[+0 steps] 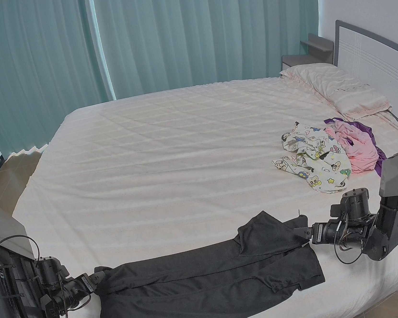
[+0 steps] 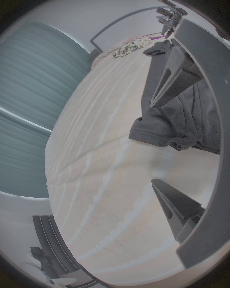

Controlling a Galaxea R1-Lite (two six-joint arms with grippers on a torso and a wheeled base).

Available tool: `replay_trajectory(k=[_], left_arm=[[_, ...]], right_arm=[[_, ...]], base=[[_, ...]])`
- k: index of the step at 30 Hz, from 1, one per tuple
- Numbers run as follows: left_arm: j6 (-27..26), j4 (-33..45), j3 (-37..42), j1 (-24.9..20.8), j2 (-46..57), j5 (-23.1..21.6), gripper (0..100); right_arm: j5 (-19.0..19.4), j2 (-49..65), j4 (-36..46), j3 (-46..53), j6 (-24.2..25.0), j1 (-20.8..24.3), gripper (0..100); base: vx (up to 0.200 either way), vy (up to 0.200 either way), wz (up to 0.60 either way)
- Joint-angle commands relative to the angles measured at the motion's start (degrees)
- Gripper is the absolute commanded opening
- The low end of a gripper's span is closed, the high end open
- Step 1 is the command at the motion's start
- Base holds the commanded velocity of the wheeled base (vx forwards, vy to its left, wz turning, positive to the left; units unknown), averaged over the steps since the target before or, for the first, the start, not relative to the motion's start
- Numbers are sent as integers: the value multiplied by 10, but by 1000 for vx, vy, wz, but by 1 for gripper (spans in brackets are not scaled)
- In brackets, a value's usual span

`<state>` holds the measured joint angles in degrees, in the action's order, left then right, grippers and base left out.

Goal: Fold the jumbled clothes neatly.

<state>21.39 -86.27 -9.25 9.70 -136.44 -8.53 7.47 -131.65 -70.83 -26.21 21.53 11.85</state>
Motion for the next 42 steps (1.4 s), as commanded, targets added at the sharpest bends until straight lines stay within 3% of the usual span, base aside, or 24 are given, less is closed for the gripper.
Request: replay_trajectory(k=[1, 2, 4, 5, 6, 9, 24, 41, 42], left_arm=[[49, -37, 23, 21, 21, -18, 100], [53, -37, 24, 21, 23, -21, 100], [125, -37, 25, 22, 69, -59, 100], [134, -37, 25, 21, 73, -63, 100], [183, -36, 25, 17, 93, -85, 100], [239, -28, 20, -4, 102, -93, 100], [243, -37, 39, -14, 24, -62, 100], [241, -37, 44, -15, 21, -57, 100], [241, -37, 44, -15, 21, -58, 100]], right_arm=[[1, 44, -3, 23, 44, -4, 100], [0, 45, -3, 24, 46, -4, 100], [0, 53, -3, 34, 86, 0, 100], [0, 54, -3, 36, 91, 1, 100], [0, 54, -5, 44, 112, 2, 100], [0, 51, -10, 48, 167, 7, 100], [1, 20, -12, 67, 195, 2, 100], [1, -66, -20, -41, 204, 13, 100], [1, -69, -20, -43, 204, 14, 0]], base=[[0, 0, 0], [0, 0, 0], [0, 0, 0], [0, 0, 0], [0, 0, 0], [0, 0, 0], [0, 0, 0], [0, 0, 0], [0, 0, 0]])
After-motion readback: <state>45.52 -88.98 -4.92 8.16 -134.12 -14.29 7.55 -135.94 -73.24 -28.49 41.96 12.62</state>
